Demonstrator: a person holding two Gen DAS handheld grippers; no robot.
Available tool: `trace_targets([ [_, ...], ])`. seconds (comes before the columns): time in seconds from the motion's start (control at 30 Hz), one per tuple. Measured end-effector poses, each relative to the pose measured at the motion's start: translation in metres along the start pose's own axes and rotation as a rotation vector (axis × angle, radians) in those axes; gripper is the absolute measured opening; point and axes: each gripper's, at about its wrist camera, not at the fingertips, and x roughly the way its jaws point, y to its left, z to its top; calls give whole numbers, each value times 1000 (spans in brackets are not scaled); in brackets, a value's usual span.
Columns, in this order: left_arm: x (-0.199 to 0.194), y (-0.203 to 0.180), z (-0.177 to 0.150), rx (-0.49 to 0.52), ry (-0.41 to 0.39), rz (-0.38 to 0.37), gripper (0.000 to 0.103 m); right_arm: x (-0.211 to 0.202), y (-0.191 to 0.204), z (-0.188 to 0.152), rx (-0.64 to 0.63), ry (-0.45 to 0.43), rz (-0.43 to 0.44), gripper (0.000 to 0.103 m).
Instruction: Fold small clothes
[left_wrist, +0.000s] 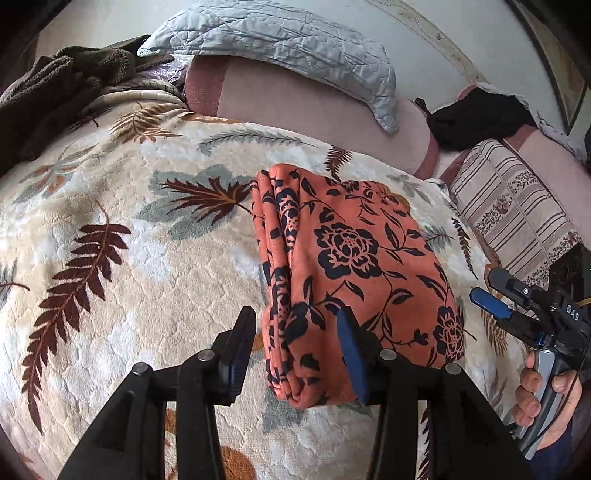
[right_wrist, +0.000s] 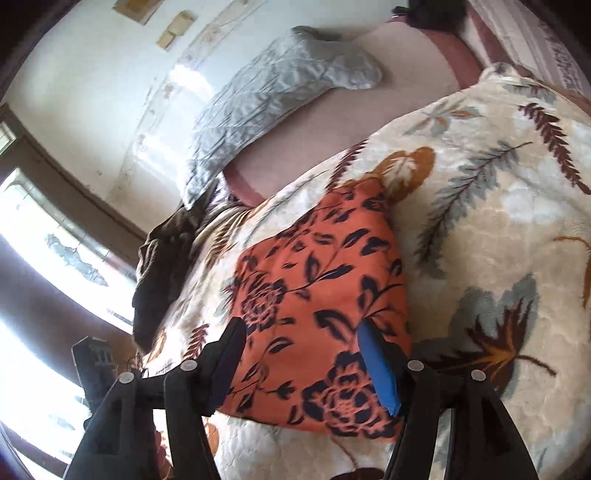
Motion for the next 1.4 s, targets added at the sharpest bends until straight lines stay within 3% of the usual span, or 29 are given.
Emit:
trace_targets([
  [0.1, 29, 3, -10, 21, 74, 91, 47, 30, -2, -4, -3, 82, 7, 70],
  [0.17, 35, 10, -15, -1, 73, 75, 49, 51, -24, -11, 102, 152, -30, 70],
  [0.23, 30, 13, -13, -9, 59, 66, 49, 51, -25, -7, 124, 150, -12, 70],
  [0.3, 28, 11, -10, 19, 41, 77, 49, 48, -9, 4, 58, 141, -3, 71],
  [0.43, 33, 11, -9, 19, 58, 72, 50, 68, -8, 35, 51, 141, -14, 74],
  [0.6, 33, 9, -10, 43, 43, 103, 56, 103, -48, 73, 249, 114, -18, 74],
  [0.67, 30, 6, -10, 62, 32, 120, 57, 90, -34, 70, 228, 84, -24, 74],
  [0.77, 22, 3, -13, 84, 12, 145, 57, 59, -4, 42, 118, 88, -38, 74],
  [0.9, 4, -5, -22, 107, -16, 183, 58, 4, 30, -17, -37, 64, -141, 75],
  [1.1, -42, -24, -44, 102, -49, 210, 71, -62, 62, -101, -206, 7, -313, 82],
  [1.23, -80, -38, -60, 72, -108, 225, 84, -76, 70, -126, -251, -4, -409, 82],
  [1.4, -108, -57, -75, 86, -146, 261, 91, -90, 86, -141, -349, -29, -488, 85],
])
